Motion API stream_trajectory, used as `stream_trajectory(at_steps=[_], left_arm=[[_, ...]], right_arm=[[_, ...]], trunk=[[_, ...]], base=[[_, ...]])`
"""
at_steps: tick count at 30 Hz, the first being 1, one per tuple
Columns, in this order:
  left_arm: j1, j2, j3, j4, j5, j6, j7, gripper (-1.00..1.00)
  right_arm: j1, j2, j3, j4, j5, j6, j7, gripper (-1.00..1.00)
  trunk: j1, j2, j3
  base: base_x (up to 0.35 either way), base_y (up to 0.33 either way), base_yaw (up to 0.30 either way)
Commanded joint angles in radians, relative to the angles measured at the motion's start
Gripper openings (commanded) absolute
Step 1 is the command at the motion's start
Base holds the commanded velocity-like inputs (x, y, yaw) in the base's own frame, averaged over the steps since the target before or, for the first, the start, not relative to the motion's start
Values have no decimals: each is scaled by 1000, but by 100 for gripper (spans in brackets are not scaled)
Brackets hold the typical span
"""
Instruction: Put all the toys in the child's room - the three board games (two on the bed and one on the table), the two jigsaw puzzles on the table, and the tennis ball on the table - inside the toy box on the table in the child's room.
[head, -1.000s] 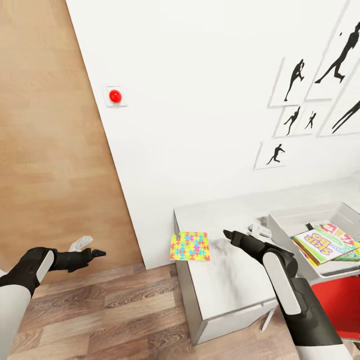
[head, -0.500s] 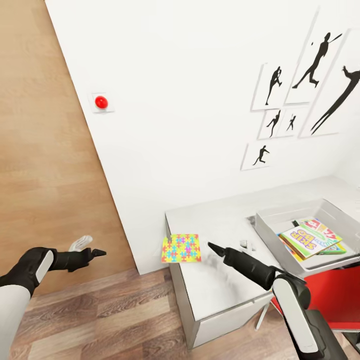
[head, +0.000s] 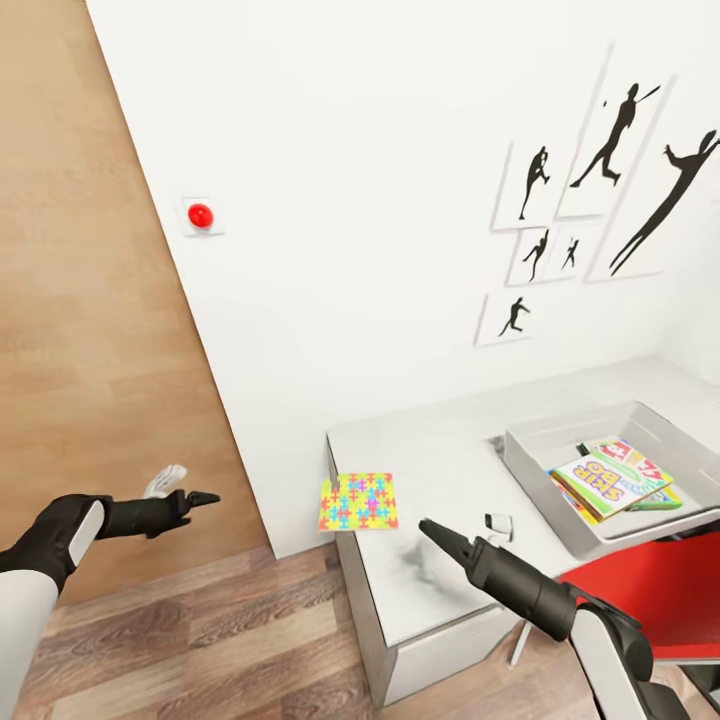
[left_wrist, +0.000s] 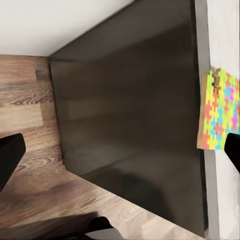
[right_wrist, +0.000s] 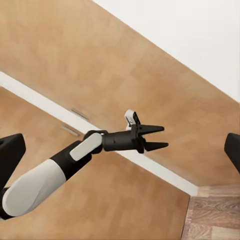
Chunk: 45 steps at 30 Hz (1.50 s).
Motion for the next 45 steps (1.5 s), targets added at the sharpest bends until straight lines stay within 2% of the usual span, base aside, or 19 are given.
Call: stream_trajectory(at_steps=[1, 13, 31, 35, 40, 45], left_arm=[[-1, 0, 2, 0, 2, 6, -5, 100], [-1, -7, 2, 7, 4, 0, -17, 100], [-1, -10, 7, 10, 7, 0, -29, 100], [-1, -10, 6, 11, 13, 1, -65, 100], [-1, -10, 3, 11, 17, 1, -156, 100], [-1, -10, 1, 11, 15, 0, -193, 100]], right_arm=[[0, 0, -1, 0, -4, 6, 5, 100], [3, 0, -7, 0, 3, 3, 20, 100], [3, 2, 4, 1, 9, 3, 20, 100], [3, 2, 5, 1, 9, 3, 20, 100], [3, 2, 5, 0, 9, 3, 20, 100], [3, 2, 6, 0, 9, 3, 20, 100]], trunk=[[1, -2, 0], [1, -2, 17], [1, -2, 20], [1, -2, 20], [1, -2, 20], [1, -2, 20]], base=[[0, 0, -4], [0, 0, -1], [0, 0, 0], [0, 0, 0], [0, 0, 0], [0, 0, 0]])
